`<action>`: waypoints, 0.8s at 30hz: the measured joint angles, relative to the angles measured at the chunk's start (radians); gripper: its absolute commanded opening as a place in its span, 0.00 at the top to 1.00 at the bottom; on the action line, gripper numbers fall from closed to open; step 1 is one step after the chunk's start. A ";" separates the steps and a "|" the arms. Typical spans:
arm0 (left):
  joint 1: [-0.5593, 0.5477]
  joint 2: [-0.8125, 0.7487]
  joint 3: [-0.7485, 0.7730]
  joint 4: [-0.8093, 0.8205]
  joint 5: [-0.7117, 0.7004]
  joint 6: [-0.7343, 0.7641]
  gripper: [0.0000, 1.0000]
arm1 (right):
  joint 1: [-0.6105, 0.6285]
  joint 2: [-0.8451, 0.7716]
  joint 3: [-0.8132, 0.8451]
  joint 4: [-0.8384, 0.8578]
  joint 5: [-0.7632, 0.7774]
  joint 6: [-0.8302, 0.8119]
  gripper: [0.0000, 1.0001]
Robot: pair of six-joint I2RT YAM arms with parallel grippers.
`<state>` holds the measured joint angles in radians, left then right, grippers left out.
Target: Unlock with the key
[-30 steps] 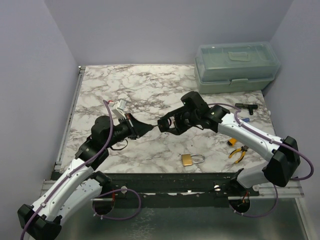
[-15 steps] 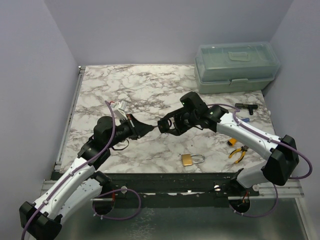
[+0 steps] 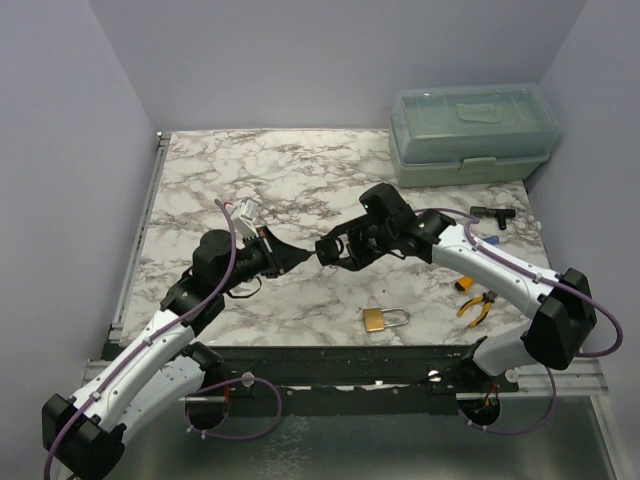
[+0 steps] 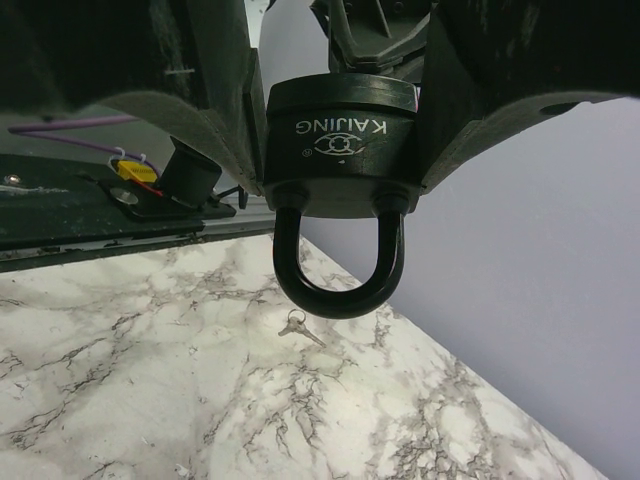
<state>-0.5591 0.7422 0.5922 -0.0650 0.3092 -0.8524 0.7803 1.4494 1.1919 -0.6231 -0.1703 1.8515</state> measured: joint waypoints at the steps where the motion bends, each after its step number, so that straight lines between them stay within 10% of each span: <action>1: -0.001 0.002 0.000 0.002 -0.003 0.000 1.00 | -0.001 0.000 0.000 0.000 0.000 0.000 1.00; 24: -0.032 0.035 -0.017 0.020 -0.095 -0.050 1.00 | -0.008 0.031 0.000 0.000 0.020 0.016 1.00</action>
<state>-0.5907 0.7773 0.5751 -0.0452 0.2142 -0.9028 0.7727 1.4799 1.1919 -0.6231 -0.1505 1.8671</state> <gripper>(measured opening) 0.050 0.559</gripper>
